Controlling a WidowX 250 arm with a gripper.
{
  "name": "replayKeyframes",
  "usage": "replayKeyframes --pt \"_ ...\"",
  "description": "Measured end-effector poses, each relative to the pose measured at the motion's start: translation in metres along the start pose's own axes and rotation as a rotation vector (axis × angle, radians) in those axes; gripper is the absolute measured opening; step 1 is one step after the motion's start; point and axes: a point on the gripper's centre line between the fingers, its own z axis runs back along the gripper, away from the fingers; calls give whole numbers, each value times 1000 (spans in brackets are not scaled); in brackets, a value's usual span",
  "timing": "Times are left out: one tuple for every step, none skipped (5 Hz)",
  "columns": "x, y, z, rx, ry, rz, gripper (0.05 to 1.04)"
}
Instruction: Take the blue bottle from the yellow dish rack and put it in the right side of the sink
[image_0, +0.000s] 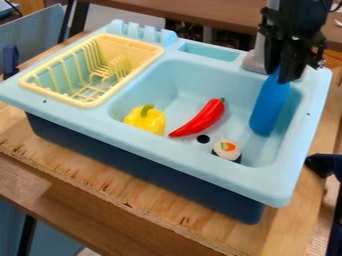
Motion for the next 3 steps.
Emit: replayKeyframes --pt "0 -5 -1 -33 -14 3 701" --pt "-6 -9 27 -47 -133 -1 961" --pt "-18 1 44 -56 -207 20 1001"
